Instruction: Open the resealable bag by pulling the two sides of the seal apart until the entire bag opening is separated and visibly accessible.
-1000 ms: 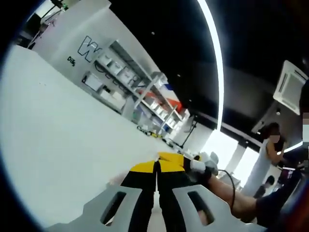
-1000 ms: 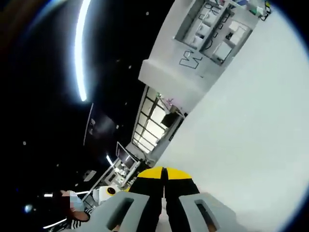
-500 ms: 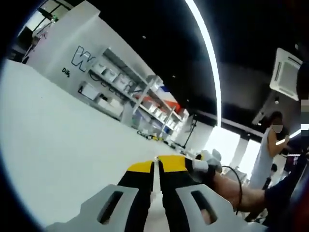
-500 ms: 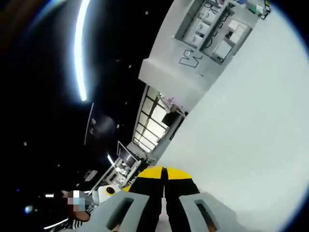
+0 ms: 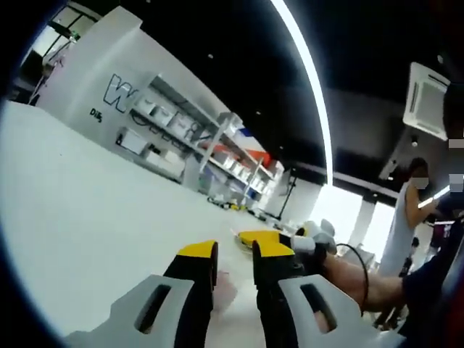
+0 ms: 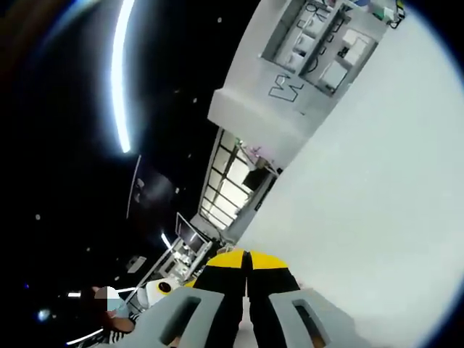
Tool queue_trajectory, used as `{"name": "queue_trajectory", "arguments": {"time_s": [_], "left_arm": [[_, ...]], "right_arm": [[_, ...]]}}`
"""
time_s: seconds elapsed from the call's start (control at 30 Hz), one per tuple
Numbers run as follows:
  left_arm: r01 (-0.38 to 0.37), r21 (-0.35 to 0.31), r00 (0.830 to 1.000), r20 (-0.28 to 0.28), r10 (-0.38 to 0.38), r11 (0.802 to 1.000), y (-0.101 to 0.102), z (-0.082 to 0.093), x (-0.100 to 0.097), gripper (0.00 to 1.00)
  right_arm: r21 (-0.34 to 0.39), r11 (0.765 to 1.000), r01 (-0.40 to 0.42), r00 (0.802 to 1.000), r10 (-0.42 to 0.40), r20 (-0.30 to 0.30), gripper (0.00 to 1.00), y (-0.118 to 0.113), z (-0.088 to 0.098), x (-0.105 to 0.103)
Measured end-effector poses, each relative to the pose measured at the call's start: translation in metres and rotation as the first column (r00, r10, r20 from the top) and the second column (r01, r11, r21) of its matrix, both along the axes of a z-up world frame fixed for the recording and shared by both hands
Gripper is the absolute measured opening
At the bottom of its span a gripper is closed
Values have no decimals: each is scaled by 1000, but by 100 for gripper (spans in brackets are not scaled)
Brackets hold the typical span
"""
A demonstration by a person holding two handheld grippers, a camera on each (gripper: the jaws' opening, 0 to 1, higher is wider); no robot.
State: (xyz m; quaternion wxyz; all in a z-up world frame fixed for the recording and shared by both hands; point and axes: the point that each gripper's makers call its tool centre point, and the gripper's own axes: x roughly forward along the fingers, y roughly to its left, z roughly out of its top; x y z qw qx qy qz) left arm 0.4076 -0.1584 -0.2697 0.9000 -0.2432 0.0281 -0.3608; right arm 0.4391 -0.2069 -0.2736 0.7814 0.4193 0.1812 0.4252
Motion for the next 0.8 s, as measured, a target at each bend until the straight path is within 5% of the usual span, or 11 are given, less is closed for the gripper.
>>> {"name": "queue_trajectory", "arguments": {"time_s": [0.33, 0.8], "left_arm": [[12, 33, 999, 30, -13, 999, -2, 0, -3, 24], [-17, 137, 993, 120, 1, 990, -3, -3, -4, 42]], "right_arm": [[12, 1000, -4, 1000, 5, -16, 0, 2, -2, -3], [13, 1000, 0, 1000, 0, -16, 0, 0, -3, -4]]}}
